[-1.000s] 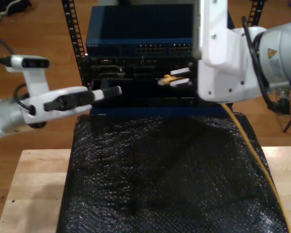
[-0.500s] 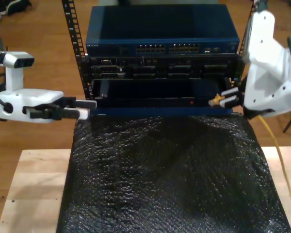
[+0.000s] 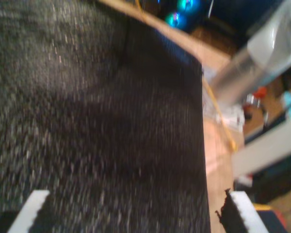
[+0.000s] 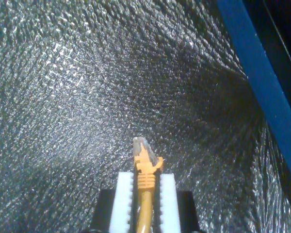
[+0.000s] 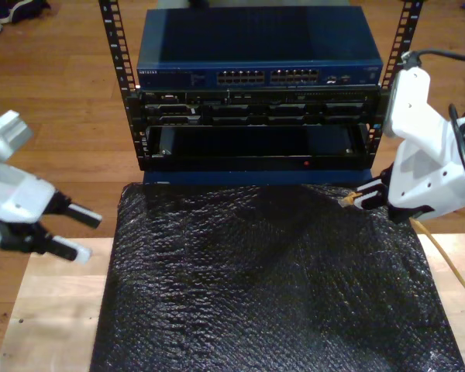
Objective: Grab the cable and plug it in
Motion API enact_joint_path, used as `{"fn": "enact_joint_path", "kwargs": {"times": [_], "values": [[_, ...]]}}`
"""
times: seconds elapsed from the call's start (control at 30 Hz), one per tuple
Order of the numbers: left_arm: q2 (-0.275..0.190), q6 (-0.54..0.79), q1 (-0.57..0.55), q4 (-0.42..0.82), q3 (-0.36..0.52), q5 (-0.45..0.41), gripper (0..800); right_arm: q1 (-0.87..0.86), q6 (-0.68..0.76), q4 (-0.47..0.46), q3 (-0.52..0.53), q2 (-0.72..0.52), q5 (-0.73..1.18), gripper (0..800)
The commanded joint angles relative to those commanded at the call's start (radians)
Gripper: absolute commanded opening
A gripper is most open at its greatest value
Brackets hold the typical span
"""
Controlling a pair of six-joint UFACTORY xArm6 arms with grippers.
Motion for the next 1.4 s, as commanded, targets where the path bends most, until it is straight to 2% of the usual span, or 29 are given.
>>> {"fn": "enact_joint_path", "kwargs": {"times": [0.23, 0.47, 0.6, 0.7, 0.87, 1.03, 1.4], "values": [[-0.021, 0.213, 0.098, 0.181, 0.008, 0.008, 798, -0.011, 0.0, -0.02, 0.011, -0.002, 0.002, 0], [-0.025, 0.517, 0.284, 0.305, 0.021, 0.028, 798, -0.017, 0.0, -0.02, 0.017, -0.002, 0.002, 0], [-0.031, 0.646, 0.371, 0.387, 0.054, 0.032, 798, -0.017, 0.0, -0.02, 0.032, -0.002, 0.002, 0], [-0.057, 0.735, 0.419, 0.465, 0.103, 0.031, 798, -0.017, 0.0, -0.018, 0.044, -0.002, 0.002, 0], [-0.135, 0.87, 0.488, 0.565, 0.236, 0.011, 799, -0.018, 0.002, -0.017, 0.054, -0.002, 0.002, 0], [-0.198, 0.953, 0.546, 0.632, 0.361, -0.068, 799, -0.018, 0.002, -0.017, 0.054, -0.003, 0.002, 0], [-0.253, 1.02, 0.614, 0.687, 0.514, -0.21, 799, -0.021, 0.002, -0.02, 0.055, -0.005, 0.002, 0]]}}
